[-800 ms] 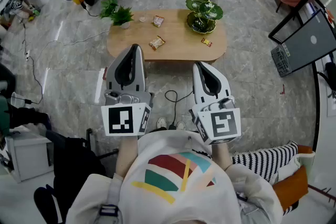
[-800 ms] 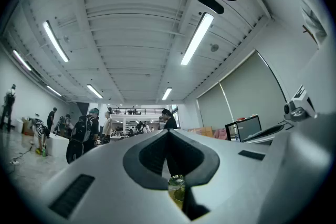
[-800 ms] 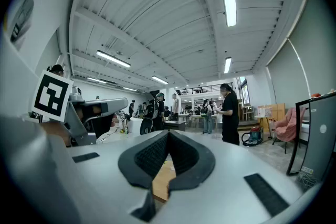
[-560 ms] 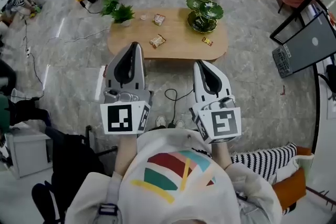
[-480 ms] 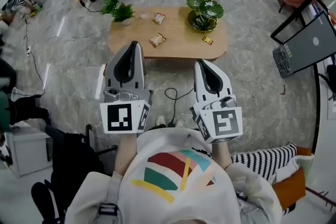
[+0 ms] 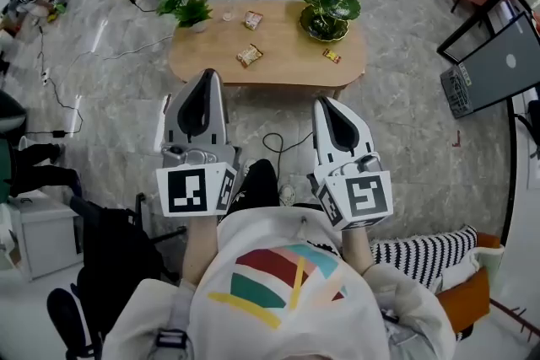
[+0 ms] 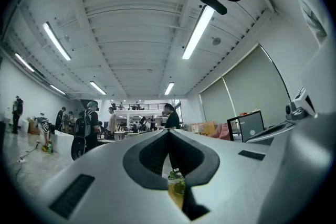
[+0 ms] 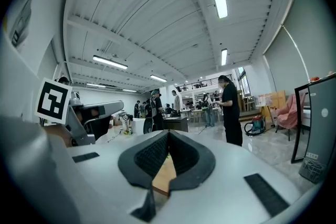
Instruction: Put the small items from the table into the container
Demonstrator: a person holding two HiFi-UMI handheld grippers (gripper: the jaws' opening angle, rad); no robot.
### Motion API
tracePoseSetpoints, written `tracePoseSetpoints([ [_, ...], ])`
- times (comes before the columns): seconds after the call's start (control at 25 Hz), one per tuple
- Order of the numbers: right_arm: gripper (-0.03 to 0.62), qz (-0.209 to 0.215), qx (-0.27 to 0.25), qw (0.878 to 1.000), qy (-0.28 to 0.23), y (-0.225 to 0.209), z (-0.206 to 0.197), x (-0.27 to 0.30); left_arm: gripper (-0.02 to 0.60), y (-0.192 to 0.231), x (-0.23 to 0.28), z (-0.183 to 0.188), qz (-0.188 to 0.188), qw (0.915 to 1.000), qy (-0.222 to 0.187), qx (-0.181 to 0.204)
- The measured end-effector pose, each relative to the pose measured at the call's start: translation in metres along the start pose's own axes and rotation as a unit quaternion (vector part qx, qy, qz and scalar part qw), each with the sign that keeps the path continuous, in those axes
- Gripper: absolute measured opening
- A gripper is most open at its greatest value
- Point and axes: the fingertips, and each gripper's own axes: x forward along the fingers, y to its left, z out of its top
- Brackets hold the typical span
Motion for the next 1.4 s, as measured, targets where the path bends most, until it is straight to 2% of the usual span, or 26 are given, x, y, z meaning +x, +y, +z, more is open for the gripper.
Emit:
tracePoseSetpoints([
  [0.2, 0.014, -0.009, -0.003, 1.000, 0.010, -0.008, -0.007, 0.021, 0.008, 0.017, 0.029, -0.008, -0.006, 0.9999, -0.010, -0.001],
  [0.36, 0.014, -0.021, 0.006, 1.000, 0.018, -0.017, -0.012, 0.063, 0.008, 0.043, 0.060, -0.023, -0.014, 0.9998, -0.013, -0.010],
  [0.76, 0.014, -0.011, 0.003, 0.999, 0.032, 0.006, 0.006, 0.237, 0.008, 0.176, 0.154, -0.054, -0.015, 0.9991, -0.009, -0.040],
  [1.0, 0.014, -0.032, 0.013, 0.998, 0.054, 0.010, -0.001, 0.300, 0.008, 0.233, 0.195, -0.072, -0.023, 0.9985, 0.003, -0.049],
  [1.24, 0.014, -0.050, 0.026, 0.995, 0.078, -0.017, -0.020, 0.327, 0.008, 0.242, 0.238, -0.095, -0.027, 0.9975, 0.019, -0.063],
  [1.4, 0.014, -0.031, 0.032, 0.996, 0.075, -0.038, -0.024, 0.354, 0.007, 0.239, 0.266, -0.098, -0.020, 0.9978, 0.019, -0.061],
])
